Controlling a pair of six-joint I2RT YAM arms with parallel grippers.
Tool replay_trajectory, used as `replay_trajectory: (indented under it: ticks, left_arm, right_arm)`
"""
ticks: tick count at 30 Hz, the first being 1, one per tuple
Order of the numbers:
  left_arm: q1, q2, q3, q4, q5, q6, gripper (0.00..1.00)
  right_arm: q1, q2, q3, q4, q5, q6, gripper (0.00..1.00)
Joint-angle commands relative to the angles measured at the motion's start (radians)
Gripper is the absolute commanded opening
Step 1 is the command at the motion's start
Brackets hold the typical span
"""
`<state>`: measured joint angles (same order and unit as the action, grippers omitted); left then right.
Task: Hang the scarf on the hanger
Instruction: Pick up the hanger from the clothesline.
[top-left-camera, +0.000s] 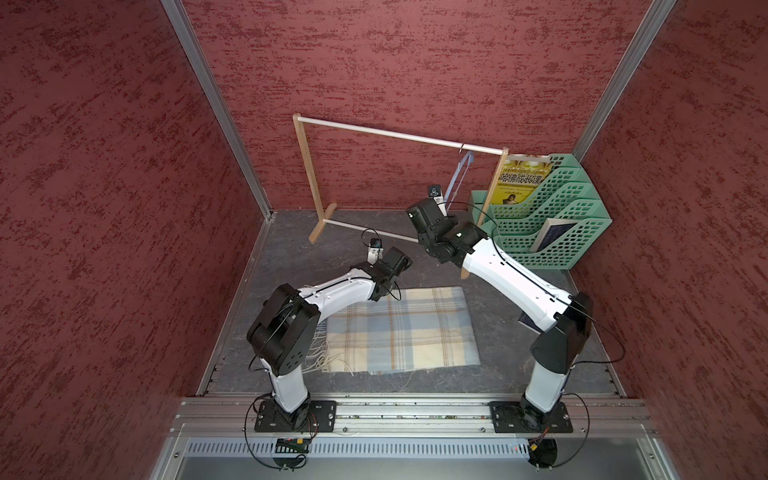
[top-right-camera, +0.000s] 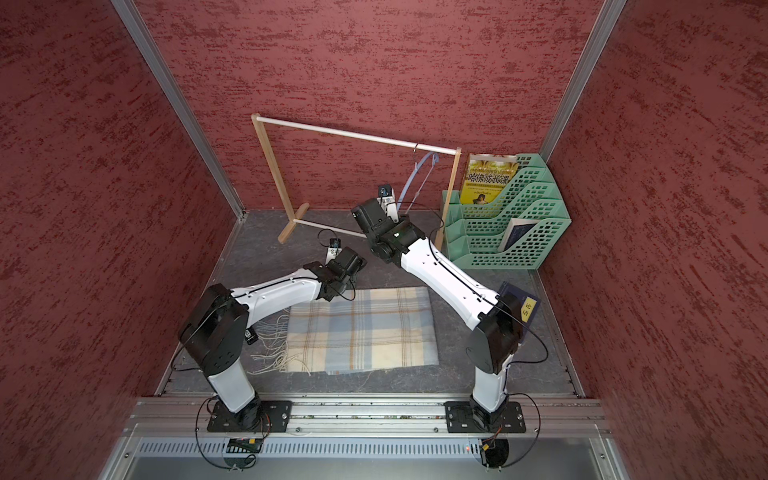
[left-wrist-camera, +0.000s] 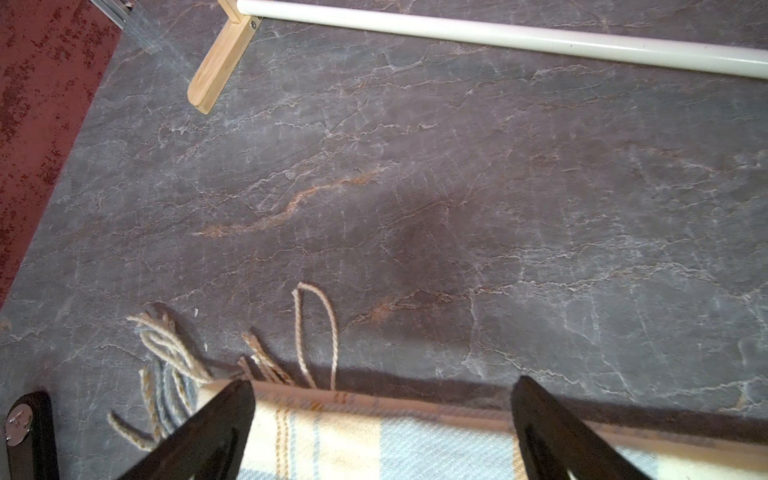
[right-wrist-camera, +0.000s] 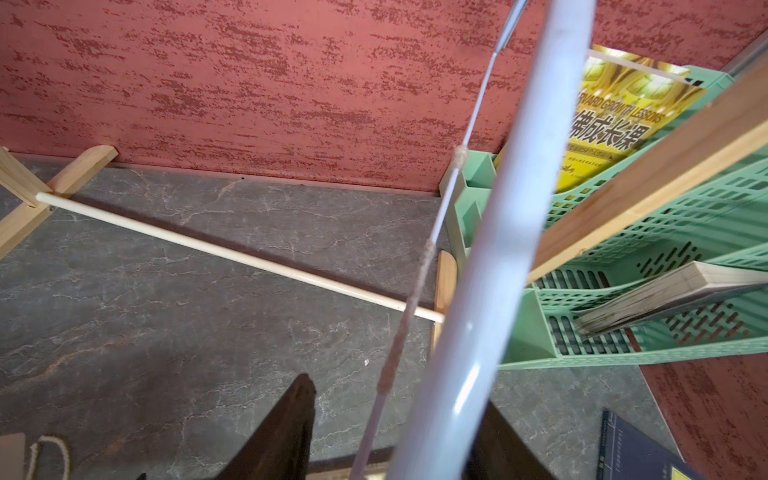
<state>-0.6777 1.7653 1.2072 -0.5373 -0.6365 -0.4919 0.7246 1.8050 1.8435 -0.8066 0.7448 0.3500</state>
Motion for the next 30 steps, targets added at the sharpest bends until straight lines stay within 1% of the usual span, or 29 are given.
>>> replay_trajectory:
  ticks: [1, 6, 16, 24, 30]
  left_arm:
    - [0.001, 0.016, 0.002, 0.008, 0.014, -0.002, 1.0]
    - [-0.003, 0.023, 0.008, 0.003, 0.014, -0.003, 1.0]
    - [-0.005, 0.031, 0.012, -0.001, 0.006, 0.0, 1.0]
    - [-0.006, 0.047, 0.02, -0.007, 0.006, 0.001, 1.0]
    - [-0.006, 0.049, 0.026, -0.014, -0.002, 0.001, 1.0]
  right_arm:
    - [-0.004, -0.069, -0.044, -0.008, 0.039, 0.034, 0.52]
    - [-0.004, -0.091, -0.09, -0.01, 0.06, 0.047, 0.47]
    - [-0.005, -0.077, -0.094, -0.028, 0.074, 0.057, 0.32]
    - [-0.021, -0.072, -0.14, -0.01, 0.076, 0.066, 0.3]
    - [-0.03, -0.086, -0.16, 0.004, 0.068, 0.064, 0.25]
